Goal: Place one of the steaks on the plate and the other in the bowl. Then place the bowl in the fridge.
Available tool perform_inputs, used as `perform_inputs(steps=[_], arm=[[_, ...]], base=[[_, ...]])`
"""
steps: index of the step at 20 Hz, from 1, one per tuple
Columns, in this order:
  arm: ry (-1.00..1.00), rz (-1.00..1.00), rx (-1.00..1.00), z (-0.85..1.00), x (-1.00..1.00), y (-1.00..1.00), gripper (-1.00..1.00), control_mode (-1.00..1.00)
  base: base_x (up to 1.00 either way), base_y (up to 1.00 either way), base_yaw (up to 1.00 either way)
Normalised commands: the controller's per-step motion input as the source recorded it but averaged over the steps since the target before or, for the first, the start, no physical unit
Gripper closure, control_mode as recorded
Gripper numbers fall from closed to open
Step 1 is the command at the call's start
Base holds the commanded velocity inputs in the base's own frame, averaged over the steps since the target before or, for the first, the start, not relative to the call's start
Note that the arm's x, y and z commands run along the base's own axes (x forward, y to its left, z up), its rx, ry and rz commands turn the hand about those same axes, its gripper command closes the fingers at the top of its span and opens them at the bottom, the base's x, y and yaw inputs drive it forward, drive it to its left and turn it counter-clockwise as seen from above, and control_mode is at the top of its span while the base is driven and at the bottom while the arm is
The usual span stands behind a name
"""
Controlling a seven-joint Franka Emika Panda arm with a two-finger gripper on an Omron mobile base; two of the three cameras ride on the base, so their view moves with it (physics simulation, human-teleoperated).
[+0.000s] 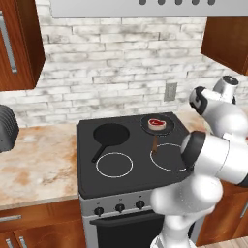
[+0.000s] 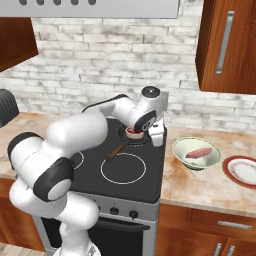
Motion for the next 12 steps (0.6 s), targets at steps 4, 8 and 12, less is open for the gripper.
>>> perform_inputs(steps=[4,8,12], arm=[[0.22,0.05,0.01,0.08,0.0,0.61,-1.0,-1.0],[0.18,0.06,0.08,0.0,0.03,0.56,-1.0,-1.0],[0.15,0.05,0.12,0.0,0.19,0.31,-1.0,-1.0]], base=[[0.0,0.0,0.0],[0.0,0.0,0.0],[0.0,0.0,0.0]])
